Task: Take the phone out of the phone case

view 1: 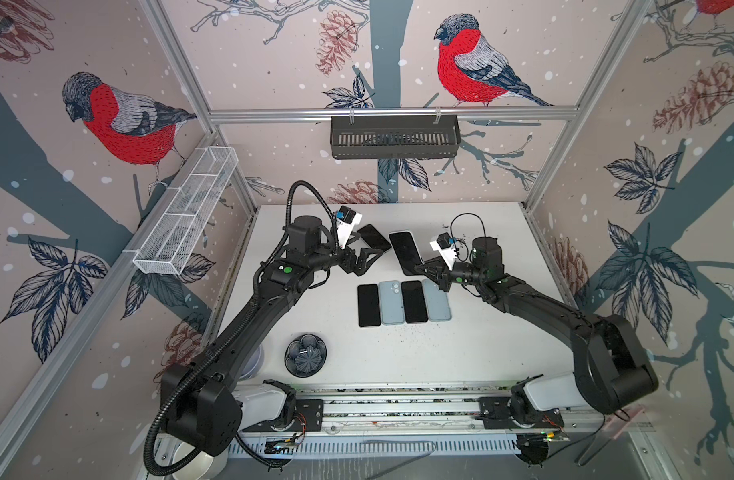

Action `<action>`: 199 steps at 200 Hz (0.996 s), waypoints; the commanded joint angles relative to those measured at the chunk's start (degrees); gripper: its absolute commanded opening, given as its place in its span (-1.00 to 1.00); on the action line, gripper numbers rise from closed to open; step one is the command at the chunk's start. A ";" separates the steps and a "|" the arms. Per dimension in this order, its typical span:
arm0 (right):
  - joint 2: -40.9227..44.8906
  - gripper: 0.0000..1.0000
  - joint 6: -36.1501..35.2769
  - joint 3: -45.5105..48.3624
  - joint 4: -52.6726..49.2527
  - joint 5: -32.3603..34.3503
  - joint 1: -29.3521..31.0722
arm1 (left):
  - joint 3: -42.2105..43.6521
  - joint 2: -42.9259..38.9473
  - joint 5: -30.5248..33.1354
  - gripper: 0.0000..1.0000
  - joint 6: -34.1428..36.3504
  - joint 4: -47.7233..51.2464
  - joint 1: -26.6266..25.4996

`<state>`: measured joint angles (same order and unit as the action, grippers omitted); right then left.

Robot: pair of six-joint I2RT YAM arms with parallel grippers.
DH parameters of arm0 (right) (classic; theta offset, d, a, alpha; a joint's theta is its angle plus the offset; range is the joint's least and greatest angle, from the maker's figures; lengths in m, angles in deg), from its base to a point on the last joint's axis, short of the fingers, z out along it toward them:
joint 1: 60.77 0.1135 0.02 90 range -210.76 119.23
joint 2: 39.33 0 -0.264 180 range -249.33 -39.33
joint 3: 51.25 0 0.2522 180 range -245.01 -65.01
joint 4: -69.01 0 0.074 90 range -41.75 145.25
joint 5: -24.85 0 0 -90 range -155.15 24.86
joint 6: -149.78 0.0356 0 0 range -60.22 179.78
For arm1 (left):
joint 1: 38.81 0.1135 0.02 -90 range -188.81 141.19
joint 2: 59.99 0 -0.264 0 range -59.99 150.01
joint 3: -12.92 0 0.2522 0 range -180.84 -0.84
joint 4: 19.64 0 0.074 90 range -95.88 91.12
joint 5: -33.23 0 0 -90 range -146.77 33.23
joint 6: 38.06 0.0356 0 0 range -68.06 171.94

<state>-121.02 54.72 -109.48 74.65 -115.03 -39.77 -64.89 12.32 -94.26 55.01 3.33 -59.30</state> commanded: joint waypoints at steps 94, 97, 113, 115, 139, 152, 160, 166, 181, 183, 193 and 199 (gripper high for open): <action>0.57 -1.00 -23.11 -1.44 -6.90 -18.01 -3.02 | -1.32 1.67 -20.45 0.82 10.47 4.89 0.80; 0.56 -1.00 -23.09 -1.26 -6.80 -18.05 -3.06 | -1.34 1.79 -20.77 0.80 10.71 4.93 0.80; 0.57 -1.00 -23.54 -0.70 -6.37 -18.68 -2.89 | -1.25 2.34 -21.69 0.74 11.49 5.11 0.80; 0.57 -1.00 -23.58 -0.68 -6.34 -18.80 -2.89 | -1.14 2.42 -21.73 0.74 11.51 5.07 0.80; 0.92 -1.00 -25.40 -0.48 -7.57 -18.86 -2.79 | -0.91 3.09 -21.41 0.64 12.74 5.71 0.80; 0.83 -1.00 -26.49 -0.58 -8.58 -19.09 -2.66 | -1.00 3.12 -21.61 0.61 13.32 6.10 0.80; 0.63 -1.00 -26.75 -0.69 -8.68 -19.27 -2.61 | -0.72 3.13 -21.99 0.60 13.54 5.97 0.80; 0.50 -1.00 -26.76 -0.66 -8.61 -19.43 -2.39 | -0.43 3.10 -22.33 0.58 13.74 5.75 0.72; -0.24 -1.00 -27.25 -1.05 -9.08 -19.50 -1.93 | -0.06 3.43 -23.18 0.49 14.43 5.76 0.63; -0.38 -1.00 -27.34 -1.12 -9.24 -19.51 -1.86 | -0.08 3.42 -23.09 0.48 14.45 5.71 0.58; -0.82 -1.00 -27.99 -1.44 -9.99 -19.50 -1.50 | -0.17 3.69 -22.98 0.42 14.65 5.80 0.57; -1.05 -1.00 -28.62 -1.75 -10.68 -19.48 -1.22 | -0.24 3.87 -22.99 0.39 14.72 5.91 0.53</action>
<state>-121.37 28.52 -110.18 64.59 -132.19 -41.74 -65.07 15.69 -115.22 67.36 8.95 -58.65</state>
